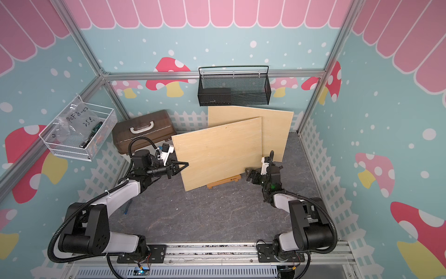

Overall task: Disassemble the easel
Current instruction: Pick up the drawing board from the easel.

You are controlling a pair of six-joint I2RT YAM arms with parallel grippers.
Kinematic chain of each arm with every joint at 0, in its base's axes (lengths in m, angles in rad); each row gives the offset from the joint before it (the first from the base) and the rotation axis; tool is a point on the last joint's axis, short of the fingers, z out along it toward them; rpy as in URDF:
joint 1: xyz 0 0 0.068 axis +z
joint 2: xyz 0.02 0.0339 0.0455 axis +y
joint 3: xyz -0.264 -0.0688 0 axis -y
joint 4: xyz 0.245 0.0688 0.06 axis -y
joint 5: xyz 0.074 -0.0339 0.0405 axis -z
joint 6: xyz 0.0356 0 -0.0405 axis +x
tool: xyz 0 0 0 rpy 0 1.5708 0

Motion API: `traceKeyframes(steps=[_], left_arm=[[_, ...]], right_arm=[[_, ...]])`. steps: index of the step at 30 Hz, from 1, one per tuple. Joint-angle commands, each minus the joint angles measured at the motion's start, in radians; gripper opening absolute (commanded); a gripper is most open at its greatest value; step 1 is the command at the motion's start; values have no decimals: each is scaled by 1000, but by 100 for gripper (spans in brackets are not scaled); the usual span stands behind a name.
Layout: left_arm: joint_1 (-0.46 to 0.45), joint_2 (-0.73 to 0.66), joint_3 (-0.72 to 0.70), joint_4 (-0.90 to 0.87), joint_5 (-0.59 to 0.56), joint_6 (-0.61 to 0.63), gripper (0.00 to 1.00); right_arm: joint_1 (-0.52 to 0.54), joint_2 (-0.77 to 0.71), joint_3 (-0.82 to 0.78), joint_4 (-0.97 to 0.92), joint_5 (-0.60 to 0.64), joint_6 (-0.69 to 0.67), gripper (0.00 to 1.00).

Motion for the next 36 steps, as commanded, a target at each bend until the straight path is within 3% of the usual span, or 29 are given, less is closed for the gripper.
traceKeyframes(steps=[1, 18, 36], left_arm=[[3, 4, -2, -216, -87, 67, 0], [5, 0, 5, -281, -135, 117, 0], [6, 6, 12, -296, -130, 123, 0]], right_arm=[[-8, 47, -28, 203, 28, 112, 100], [-19, 414, -83, 962, -33, 564, 100], [-18, 554, 8, 1069, -45, 659, 96]])
